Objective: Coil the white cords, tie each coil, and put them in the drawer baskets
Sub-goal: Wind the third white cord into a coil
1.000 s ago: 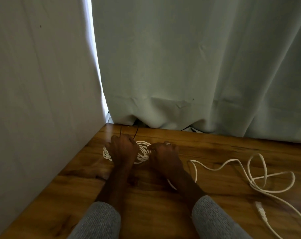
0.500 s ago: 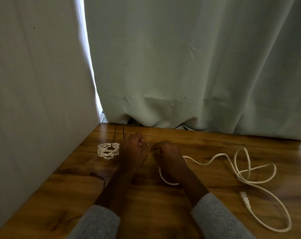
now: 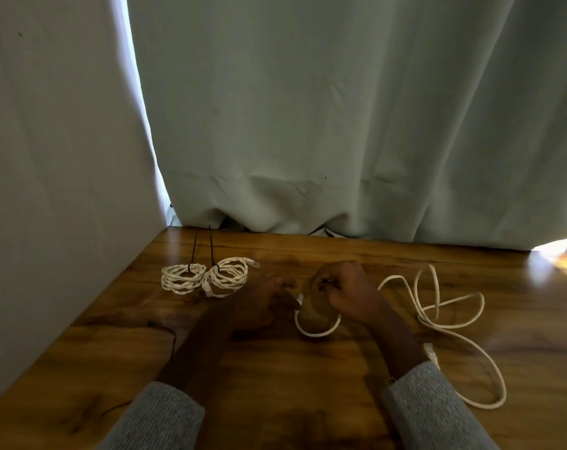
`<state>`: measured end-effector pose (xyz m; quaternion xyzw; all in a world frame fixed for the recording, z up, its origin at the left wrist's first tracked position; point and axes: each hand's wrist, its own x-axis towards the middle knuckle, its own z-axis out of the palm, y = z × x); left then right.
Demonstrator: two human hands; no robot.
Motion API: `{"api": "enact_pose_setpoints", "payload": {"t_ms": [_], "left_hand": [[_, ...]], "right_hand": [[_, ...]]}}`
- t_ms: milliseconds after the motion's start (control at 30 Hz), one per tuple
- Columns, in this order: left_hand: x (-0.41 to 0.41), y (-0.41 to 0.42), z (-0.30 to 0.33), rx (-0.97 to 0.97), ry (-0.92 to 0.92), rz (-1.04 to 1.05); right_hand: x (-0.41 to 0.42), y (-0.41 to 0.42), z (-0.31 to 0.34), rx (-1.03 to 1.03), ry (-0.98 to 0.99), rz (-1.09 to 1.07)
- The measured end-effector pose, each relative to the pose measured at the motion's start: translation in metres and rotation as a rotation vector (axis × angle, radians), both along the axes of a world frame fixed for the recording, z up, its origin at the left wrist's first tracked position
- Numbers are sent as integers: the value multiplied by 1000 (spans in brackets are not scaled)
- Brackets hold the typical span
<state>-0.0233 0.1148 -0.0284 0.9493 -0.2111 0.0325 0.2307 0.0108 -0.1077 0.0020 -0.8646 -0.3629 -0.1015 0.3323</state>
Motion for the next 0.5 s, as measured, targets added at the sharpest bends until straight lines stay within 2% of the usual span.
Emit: {"api": "enact_pose_setpoints", "payload": {"t_ms": [100, 267, 433, 500], "left_hand": [[-1, -4, 3, 100, -21, -16], [-8, -14, 8, 95, -21, -10], [-6, -16, 5, 87, -15, 28], [-6, -19, 6, 82, -24, 7]], "right_hand": [[6, -6, -3, 3, 10, 32], [16, -24, -5, 17, 49, 57], [18, -39, -5, -141, 90, 56], [20, -38, -8, -90, 67, 39]]}}
